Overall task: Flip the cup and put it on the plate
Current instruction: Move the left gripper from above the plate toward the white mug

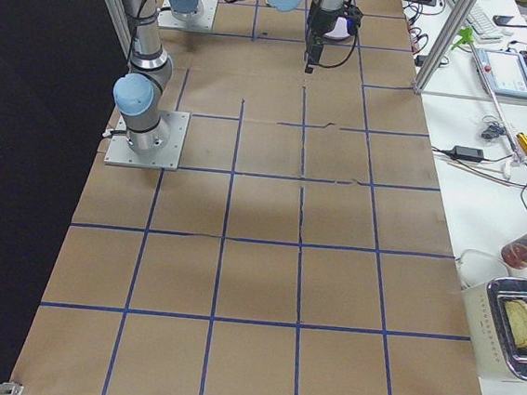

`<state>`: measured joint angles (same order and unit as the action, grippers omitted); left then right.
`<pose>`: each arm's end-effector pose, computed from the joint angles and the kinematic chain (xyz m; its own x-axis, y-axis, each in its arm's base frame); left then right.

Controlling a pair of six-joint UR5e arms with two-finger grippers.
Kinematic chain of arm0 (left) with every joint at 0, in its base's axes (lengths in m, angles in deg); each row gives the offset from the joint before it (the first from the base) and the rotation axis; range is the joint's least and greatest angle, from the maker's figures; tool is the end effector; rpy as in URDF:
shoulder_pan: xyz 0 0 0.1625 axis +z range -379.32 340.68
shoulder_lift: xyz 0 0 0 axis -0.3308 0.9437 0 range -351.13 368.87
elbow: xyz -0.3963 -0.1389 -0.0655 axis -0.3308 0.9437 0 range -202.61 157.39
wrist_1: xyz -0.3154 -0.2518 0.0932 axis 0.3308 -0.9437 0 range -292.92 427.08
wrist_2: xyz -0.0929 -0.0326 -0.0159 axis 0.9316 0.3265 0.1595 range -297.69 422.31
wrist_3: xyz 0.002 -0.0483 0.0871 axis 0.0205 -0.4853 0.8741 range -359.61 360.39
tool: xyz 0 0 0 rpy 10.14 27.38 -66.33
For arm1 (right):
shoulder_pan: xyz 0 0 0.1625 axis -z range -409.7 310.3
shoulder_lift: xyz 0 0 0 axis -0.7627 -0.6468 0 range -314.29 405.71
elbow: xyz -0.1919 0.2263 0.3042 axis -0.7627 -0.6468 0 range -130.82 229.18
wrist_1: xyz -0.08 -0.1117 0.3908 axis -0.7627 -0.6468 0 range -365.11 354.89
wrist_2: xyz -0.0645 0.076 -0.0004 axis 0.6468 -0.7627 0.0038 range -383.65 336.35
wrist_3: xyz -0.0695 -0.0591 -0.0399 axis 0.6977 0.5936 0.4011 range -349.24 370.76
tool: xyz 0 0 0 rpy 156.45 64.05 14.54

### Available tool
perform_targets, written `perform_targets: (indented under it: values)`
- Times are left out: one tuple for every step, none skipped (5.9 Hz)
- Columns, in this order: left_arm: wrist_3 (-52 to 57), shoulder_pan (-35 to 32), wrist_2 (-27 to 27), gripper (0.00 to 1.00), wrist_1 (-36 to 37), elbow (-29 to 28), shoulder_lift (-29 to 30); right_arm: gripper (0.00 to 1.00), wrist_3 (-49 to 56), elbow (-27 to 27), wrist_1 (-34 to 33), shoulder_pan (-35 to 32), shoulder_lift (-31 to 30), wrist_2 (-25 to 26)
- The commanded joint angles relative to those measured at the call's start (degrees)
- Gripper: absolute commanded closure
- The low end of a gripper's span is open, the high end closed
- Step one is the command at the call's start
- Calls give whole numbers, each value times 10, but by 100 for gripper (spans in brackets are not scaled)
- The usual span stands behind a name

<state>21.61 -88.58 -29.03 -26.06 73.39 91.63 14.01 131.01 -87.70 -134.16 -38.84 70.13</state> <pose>0.0316 -0.4531 0.4897 -0.9999 0.0090 -0.0097 0.0086 0.9992 0.0394 0.0756 -0.5332 0.4970 -0.9975 0.0347 0.0610 0.0398 0.9956 0.0854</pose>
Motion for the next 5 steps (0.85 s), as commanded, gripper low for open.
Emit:
perform_targets:
  values:
    - [153, 158, -1, 1, -25, 6, -9, 0, 0, 0, 1, 0, 0, 0]
    - [254, 239, -1, 1, -23, 5, -1, 0, 0, 0, 0, 0, 0, 0]
    - [317, 277, 2, 1, -19, 6, 12, 0, 0, 0, 1, 0, 0, 0]
    - [337, 280, 3, 1, -18, 6, 25, 0, 0, 0, 1, 0, 0, 0]
    - [364, 282, 13, 1, -17, 4, 55, 0, 0, 0, 1, 0, 0, 0]
